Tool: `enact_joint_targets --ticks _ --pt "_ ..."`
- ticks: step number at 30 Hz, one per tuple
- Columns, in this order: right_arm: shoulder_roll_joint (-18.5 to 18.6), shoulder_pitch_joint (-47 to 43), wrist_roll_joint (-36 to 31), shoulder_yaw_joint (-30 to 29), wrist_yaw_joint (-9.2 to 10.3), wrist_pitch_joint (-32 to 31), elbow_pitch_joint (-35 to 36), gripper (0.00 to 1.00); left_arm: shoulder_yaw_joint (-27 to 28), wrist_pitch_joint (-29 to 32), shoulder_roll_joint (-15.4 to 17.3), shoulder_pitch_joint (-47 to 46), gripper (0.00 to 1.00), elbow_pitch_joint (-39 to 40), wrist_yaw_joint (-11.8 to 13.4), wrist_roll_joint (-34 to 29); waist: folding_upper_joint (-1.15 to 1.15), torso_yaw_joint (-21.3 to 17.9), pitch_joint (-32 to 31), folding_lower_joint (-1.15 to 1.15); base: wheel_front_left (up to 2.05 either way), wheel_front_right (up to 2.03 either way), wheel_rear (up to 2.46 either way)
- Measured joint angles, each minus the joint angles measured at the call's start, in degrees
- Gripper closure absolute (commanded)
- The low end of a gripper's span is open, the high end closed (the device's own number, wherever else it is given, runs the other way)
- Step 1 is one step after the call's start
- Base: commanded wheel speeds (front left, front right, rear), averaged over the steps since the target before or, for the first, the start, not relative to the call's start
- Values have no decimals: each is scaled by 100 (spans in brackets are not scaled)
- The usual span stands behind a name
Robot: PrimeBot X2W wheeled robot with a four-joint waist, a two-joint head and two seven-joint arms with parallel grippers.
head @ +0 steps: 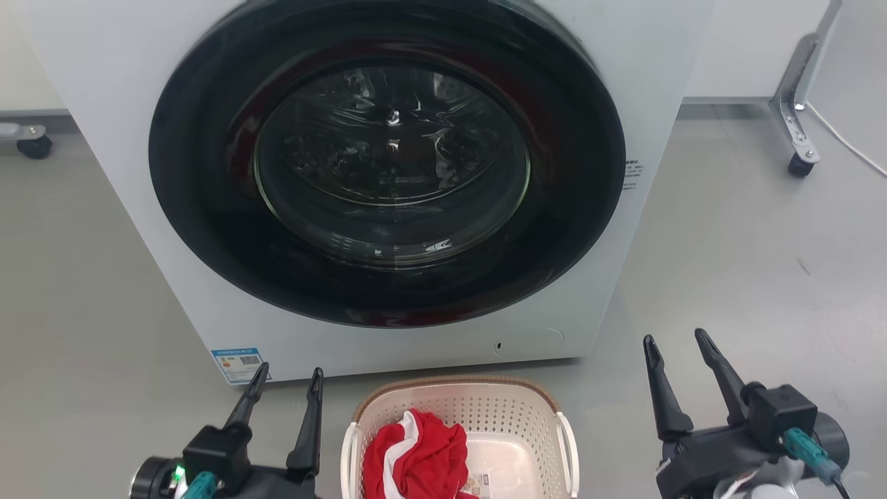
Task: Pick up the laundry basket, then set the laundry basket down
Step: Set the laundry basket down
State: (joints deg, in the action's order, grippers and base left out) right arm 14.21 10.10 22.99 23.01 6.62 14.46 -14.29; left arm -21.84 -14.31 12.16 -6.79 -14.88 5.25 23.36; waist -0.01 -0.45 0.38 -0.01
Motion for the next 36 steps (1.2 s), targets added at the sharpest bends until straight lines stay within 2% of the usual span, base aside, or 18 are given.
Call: enact_joint_targets --ticks 11,27,36 --pt "35 -824 -211 -316 45 1 769 0 320 -1 87 846 0 910 133 -179 1 2 -123 0 0 0 0" --pt "-68 -1215 -446 -628 53 1 1206 0 661 11 15 1204 0 1332 181 -238 1 31 -121 1 0 0 0" --pt "-131 -1291 -546 -740 53 1 1278 0 731 220 -54 1231 0 1427 182 -337 1 51 -109 1 0 0 0"
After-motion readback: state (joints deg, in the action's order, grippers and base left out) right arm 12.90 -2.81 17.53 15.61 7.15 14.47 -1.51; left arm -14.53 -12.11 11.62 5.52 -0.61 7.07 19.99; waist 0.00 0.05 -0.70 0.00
